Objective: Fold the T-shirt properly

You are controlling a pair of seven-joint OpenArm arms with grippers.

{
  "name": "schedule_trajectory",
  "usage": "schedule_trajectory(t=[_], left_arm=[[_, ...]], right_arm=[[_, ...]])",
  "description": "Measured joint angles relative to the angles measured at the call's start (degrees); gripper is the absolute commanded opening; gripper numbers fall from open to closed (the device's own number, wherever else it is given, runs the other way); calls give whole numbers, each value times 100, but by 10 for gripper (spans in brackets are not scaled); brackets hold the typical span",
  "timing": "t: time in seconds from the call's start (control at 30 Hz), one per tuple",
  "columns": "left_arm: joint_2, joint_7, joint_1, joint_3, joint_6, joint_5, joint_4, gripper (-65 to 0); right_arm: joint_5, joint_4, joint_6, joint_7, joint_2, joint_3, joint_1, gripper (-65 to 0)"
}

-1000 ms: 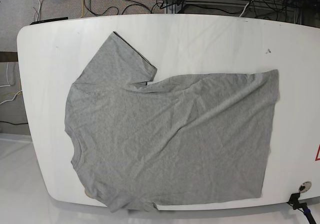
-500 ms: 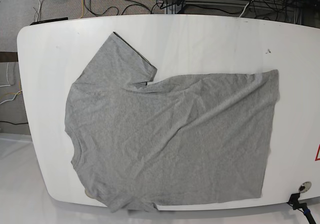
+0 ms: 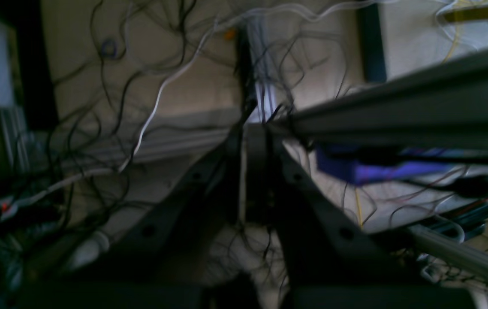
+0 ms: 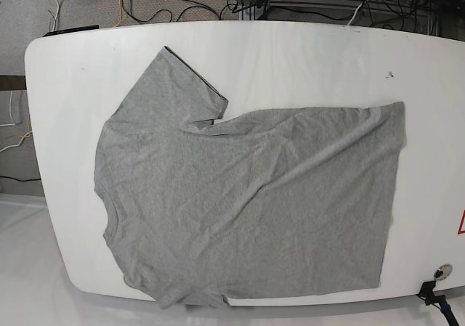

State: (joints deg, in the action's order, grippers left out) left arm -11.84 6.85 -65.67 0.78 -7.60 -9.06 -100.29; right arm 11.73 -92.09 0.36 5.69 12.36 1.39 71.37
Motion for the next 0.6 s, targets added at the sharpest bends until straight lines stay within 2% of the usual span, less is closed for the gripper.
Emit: schedule_trajectory(t=[0.13, 0.27, 0.3, 0.43, 0.57, 0.6], left_arm=[[2, -105, 81, -214, 4, -50, -748, -650], [-2, -446, 144, -817, -11, -155, -1364, -650], [39, -688, 157, -1075, -81, -192, -1547, -650], [-13, -761, 415, -1720, 4, -455, -2015, -650], [-17, -1187, 695, -1917, -81, -549, -2234, -650], [-44, -992, 680, -1869, -70, -535, -2221, -650]], right_arm=[[-103, -857, -33, -603, -9, -68, 55, -650], [-140, -1471, -35, -1224, -11, -179, 68, -650], [-144, -1530, -2, -1239, -15, -229, 55, -650], [-251, -1974, -4, -1386, -46, -597, 9, -650], [-251, -2197, 35, -1429, -98, -1235, -334, -650], [-247, -2212, 122, -1504, -90, -1410, -546, -650]])
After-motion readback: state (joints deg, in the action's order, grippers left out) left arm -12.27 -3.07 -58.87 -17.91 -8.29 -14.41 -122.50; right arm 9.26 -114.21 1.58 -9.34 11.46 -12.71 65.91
